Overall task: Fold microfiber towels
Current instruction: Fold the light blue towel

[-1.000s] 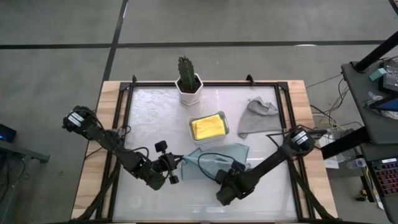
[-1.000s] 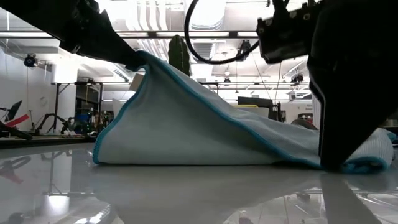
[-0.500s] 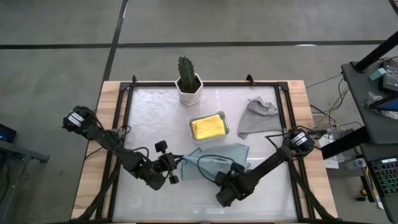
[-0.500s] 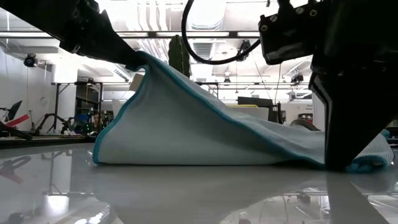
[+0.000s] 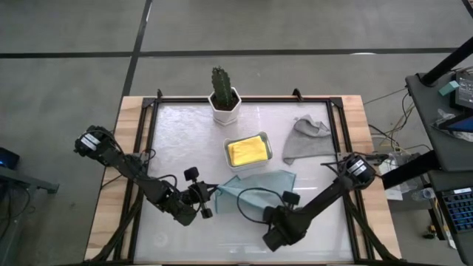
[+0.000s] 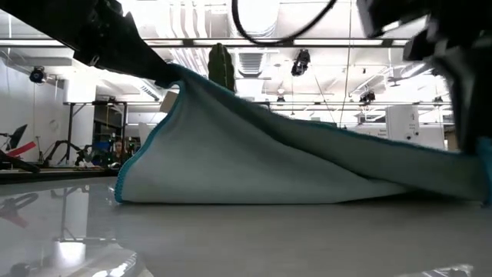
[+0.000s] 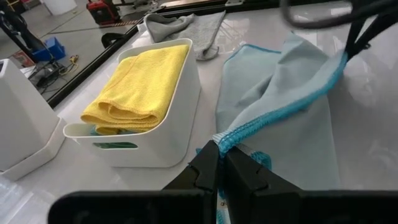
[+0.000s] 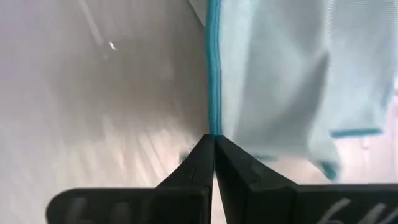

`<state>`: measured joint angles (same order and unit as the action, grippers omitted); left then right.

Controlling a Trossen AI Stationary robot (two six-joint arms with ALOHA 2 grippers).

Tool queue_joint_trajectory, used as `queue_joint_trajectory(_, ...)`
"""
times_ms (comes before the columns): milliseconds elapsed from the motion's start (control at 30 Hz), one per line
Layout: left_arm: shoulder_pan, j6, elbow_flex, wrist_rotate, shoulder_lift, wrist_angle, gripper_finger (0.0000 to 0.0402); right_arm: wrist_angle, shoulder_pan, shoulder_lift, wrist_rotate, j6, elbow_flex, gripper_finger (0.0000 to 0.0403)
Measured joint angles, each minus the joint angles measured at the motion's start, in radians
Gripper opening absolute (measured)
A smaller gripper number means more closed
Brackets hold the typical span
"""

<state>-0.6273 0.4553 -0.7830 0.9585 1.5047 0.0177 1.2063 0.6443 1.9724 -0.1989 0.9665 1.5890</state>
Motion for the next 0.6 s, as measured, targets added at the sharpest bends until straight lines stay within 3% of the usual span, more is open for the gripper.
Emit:
queue_joint_trajectory(133, -0.002, -0.015, 0.000, -0.028, 0.000, -0.001, 0.0000, 0.136, 0.026, 0.000, 0.000, -0.002, 0.077, 0.0008)
queue_joint_trajectory(367, -0.015, -0.054, -0.022, -0.193, -0.023, -0.001, 0.0000, 0.333, 0.061, 0.000, -0.053, 0.014, 0.199, 0.0008)
queue_joint_trajectory(433, -0.020, -0.053, -0.034, -0.206, -0.030, -0.001, 0.0000, 0.327, 0.068, 0.000, -0.101, 0.026, 0.214, 0.0008)
queue_joint_trajectory(600, -0.025, -0.069, -0.037, -0.353, -0.039, 0.000, 0.0000, 0.197, 0.080, -0.001, -0.148, 0.012, 0.196, 0.0008)
